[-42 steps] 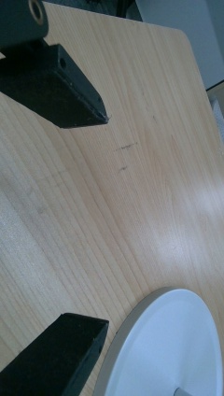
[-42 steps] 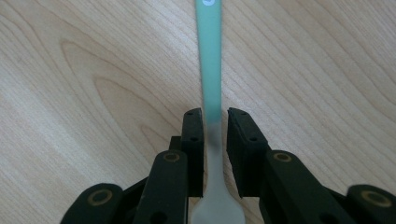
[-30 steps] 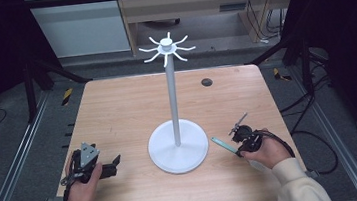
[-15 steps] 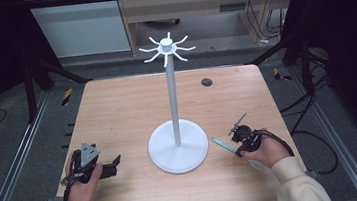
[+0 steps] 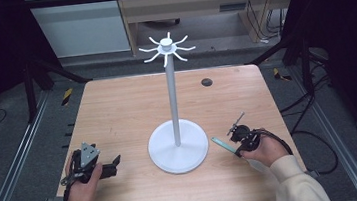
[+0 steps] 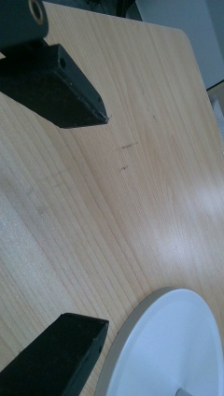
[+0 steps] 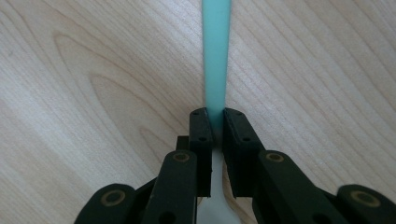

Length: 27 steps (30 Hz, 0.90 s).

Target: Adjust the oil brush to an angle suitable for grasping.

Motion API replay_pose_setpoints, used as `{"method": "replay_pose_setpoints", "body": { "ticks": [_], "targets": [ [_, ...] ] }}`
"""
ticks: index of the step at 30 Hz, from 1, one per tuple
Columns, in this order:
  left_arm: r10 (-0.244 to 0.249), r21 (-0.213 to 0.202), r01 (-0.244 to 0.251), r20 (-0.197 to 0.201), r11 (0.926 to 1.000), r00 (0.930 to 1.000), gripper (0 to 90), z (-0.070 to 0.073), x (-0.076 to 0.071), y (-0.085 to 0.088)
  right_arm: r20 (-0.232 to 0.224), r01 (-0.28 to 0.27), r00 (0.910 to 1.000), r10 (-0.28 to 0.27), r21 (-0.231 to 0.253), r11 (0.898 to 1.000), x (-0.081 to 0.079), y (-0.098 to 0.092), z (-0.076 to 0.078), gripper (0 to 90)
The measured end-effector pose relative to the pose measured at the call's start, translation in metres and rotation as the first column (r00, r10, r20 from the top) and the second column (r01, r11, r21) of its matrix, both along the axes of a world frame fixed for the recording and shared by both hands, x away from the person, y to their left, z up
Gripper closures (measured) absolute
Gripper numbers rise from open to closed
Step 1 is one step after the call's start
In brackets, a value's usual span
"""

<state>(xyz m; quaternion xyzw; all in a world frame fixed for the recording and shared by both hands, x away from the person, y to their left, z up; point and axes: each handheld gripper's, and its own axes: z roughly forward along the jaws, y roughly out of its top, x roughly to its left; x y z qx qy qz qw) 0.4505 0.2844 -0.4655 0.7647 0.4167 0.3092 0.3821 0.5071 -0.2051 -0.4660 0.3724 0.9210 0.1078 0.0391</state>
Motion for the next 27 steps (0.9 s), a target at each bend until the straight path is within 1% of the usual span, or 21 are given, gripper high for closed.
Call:
{"method": "replay_pose_setpoints", "body": {
  "ticks": [1, 2, 3, 4, 5, 7, 9, 10, 12, 13, 14, 15, 16, 17, 20, 22, 27],
  "targets": [
    [0.002, -0.002, -0.002, 0.002, 1.0, 1.0, 2.9, 0.0, 0.0, 0.0, 0.014, -0.008, 0.9999, 0.008, 0.001, 1.0, 0.0, -0.001, 0.0, 82.2],
    [0.001, -0.002, -0.001, 0.001, 1.0, 1.0, 2.9, 0.0, 0.0, 0.0, 0.01, 0.003, 0.9999, -0.003, 0.012, 1.0, 0.0, -0.001, 0.002, 82.2],
    [0.002, -0.002, -0.002, 0.001, 1.0, 1.0, 2.9, 0.0, 0.0, 0.0, 0.019, 0.014, 0.9997, -0.015, 0.022, 1.0, -0.001, -0.002, 0.004, 82.2],
    [0.002, -0.002, -0.002, 0.001, 1.0, 1.0, 2.9, 0.0, 0.0, 0.0, 0.03, 0.022, 0.9993, -0.023, 0.037, 0.999, -0.001, -0.003, 0.01, 82.3],
    [0.002, 0.0, -0.002, 0.001, 1.0, 1.0, 2.9, 0.0, 0.0, 0.0, 0.03, 0.022, 0.9993, -0.023, 0.037, 0.999, -0.001, -0.003, 0.01, 82.3],
    [0.0, 0.0, 0.0, 0.001, 1.0, 1.0, 2.9, 0.0, 0.0, 0.0, 0.05, 0.015, 0.9986, -0.018, 0.047, 0.999, -0.001, -0.004, 0.015, 82.3],
    [-0.001, 0.001, 0.001, 0.0, 1.0, 1.0, 2.9, 0.0, 0.001, 0.0, 0.068, 0.031, 0.997, -0.035, 0.064, 0.997, -0.001, -0.005, 0.022, 82.3],
    [-0.001, 0.002, 0.001, 0.001, 1.0, 1.0, 2.9, 0.0, 0.001, 0.0, 0.086, 0.028, 0.9957, -0.034, 0.071, 0.997, 0.0, -0.006, 0.025, 82.2],
    [0.0, -0.001, 0.0, 0.002, 1.0, 1.0, 2.9, 0.0, 0.0, 0.0, 0.114, 0.042, 0.9921, -0.053, 0.092, 0.995, 0.002, -0.006, 0.033, 82.3],
    [0.0, -0.002, 0.0, 0.002, 1.0, 1.0, 2.9, 0.0, 0.0, 0.0, 0.124, 0.058, 0.9899, -0.07, 0.098, 0.994, 0.002, -0.005, 0.036, 82.3],
    [0.0, -0.003, 0.0, 0.002, 1.0, 1.0, 2.9, 0.0, 0.001, 0.001, 0.14, 0.057, 0.9875, -0.072, 0.106, 0.993, 0.004, -0.005, 0.04, 82.3],
    [-0.001, -0.004, 0.001, 0.001, 1.0, 1.0, 2.9, 0.0, 0.001, 0.001, 0.165, 0.063, 0.9826, -0.086, 0.137, 0.989, 0.006, -0.003, 0.048, 82.3],
    [-0.001, -0.005, 0.001, 0.003, 1.0, 1.0, 2.9, 0.0, 0.0, 0.001, 0.165, 0.063, 0.9826, -0.086, 0.137, 0.989, 0.006, -0.003, 0.048, 82.3],
    [-0.002, -0.005, 0.002, 0.003, 1.0, 1.0, 2.9, 0.0, 0.0, 0.001, 0.173, 0.066, 0.9805, -0.092, 0.151, 0.986, 0.007, 0.0, 0.051, 82.3],
    [-0.002, -0.005, 0.002, 0.003, 1.0, 1.0, 2.9, 0.0, 0.0, 0.0, 0.205, 0.06, 0.9741, -0.095, 0.171, 0.984, 0.01, 0.004, 0.061, 82.3],
    [-0.002, -0.004, 0.002, 0.002, 1.0, 1.0, 2.9, 0.0, 0.0, 0.0, 0.222, 0.067, 0.9688, -0.111, 0.198, 0.978, 0.012, 0.007, 0.066, 82.3],
    [-0.005, -0.003, 0.005, 0.0, 1.0, 1.0, 2.9, 0.0, 0.0, 0.0, 0.239, 0.058, 0.9644, -0.113, 0.229, 0.972, 0.015, 0.017, 0.067, 82.3]
  ]
}}
